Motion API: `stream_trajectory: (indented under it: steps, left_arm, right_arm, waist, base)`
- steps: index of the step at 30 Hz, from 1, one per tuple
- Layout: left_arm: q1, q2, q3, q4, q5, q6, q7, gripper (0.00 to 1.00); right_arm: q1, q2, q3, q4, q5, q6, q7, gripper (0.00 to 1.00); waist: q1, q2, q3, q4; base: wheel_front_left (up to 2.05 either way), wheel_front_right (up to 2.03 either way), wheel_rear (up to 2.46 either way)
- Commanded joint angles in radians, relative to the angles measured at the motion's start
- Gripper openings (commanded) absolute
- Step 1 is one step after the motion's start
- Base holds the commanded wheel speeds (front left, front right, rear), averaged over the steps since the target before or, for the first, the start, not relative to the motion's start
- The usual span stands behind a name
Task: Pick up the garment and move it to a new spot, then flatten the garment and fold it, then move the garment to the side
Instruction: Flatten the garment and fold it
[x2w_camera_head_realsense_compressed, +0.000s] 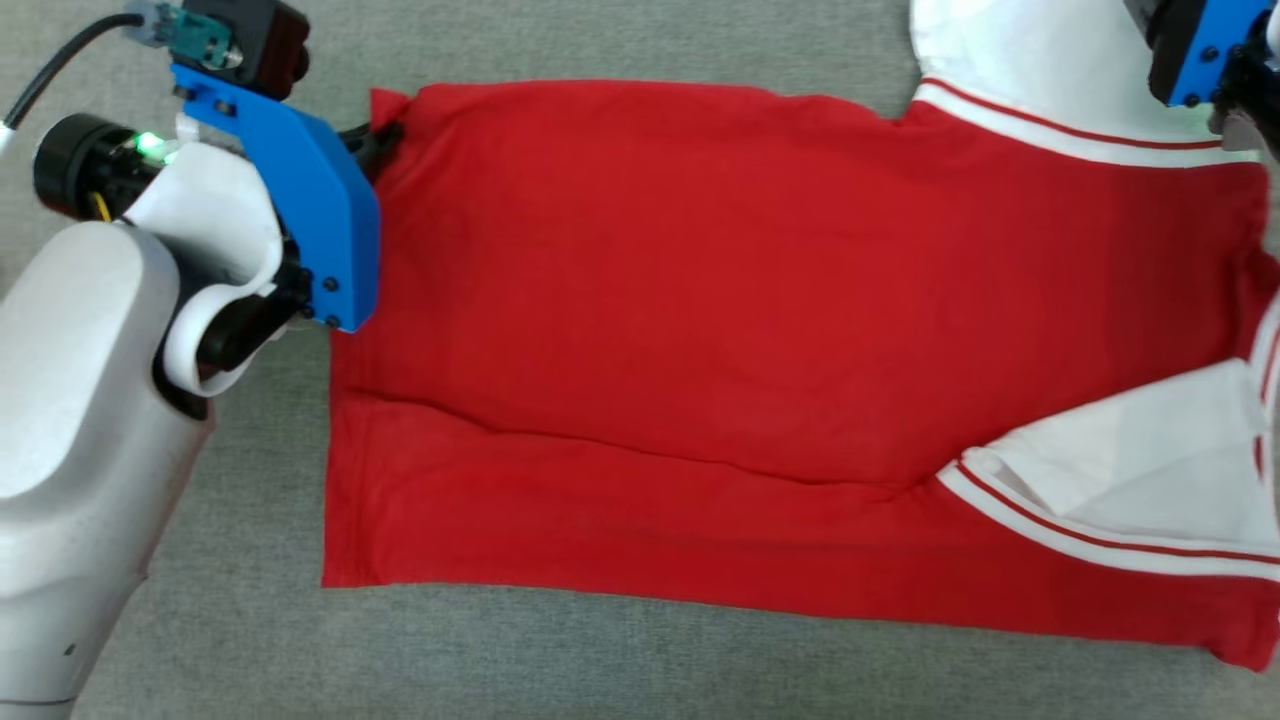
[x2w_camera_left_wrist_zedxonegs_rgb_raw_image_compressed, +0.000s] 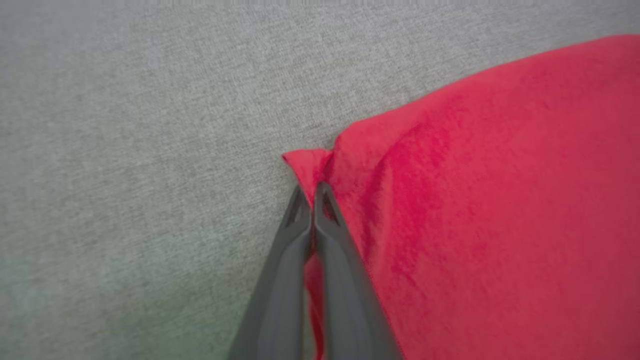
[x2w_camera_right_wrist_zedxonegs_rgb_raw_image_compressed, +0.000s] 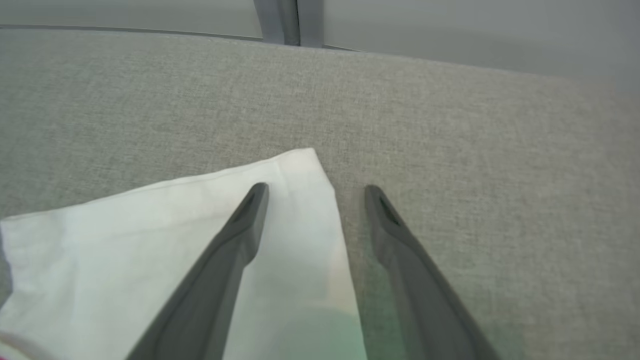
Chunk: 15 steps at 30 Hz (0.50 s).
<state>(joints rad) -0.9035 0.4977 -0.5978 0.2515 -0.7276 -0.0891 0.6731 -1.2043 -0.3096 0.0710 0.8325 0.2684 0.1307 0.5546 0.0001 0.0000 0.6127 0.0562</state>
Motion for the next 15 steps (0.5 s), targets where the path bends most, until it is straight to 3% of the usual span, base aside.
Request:
stream_trajectory:
  steps: [1,2,4,5,15]
  left_arm:
    - [-0.012,-0.01,-0.008,0.006,0.006,-0.005,-0.013,0.0]
    - [-0.014,-0.02,-0.014,0.011,0.007,-0.007,-0.022,0.0]
    - [-0.018,-0.029,-0.021,0.021,0.007,-0.012,-0.041,0.0]
    - [-0.018,-0.034,-0.023,0.028,0.009,-0.014,-0.048,0.0]
    - [0.002,-0.032,0.036,0.102,0.037,0.04,-0.216,0.0]
  right_arm:
    - [-0.014,-0.012,-0.009,0.014,-0.013,0.0,0.002,1.0]
    - [-0.013,-0.014,-0.017,0.026,-0.025,0.0,0.009,1.0]
    - [-0.007,-0.012,-0.028,0.048,-0.039,0.0,0.018,0.42]
    - [-0.002,-0.01,-0.031,0.053,-0.046,0.0,0.02,0.0]
    - [0.01,0.008,-0.03,-0.014,0.007,0.0,-0.1,0.0]
  waist:
    - [-0.0001,0.0,0.02,0.024]
    - [-0.0001,0.0,0.022,0.03]
    - [-0.0001,0.0,0.025,0.036]
    - [-0.0001,0.0,0.025,0.038]
    - [-0.0001,0.0,-0.006,0.001]
  base:
    - [0.0,0.0,0.0]
    - [0.0,0.0,0.0]
    - [0.0,0.0,0.0]
    - [0.0,0.0,0.0]
    - [0.0,0.0,0.0]
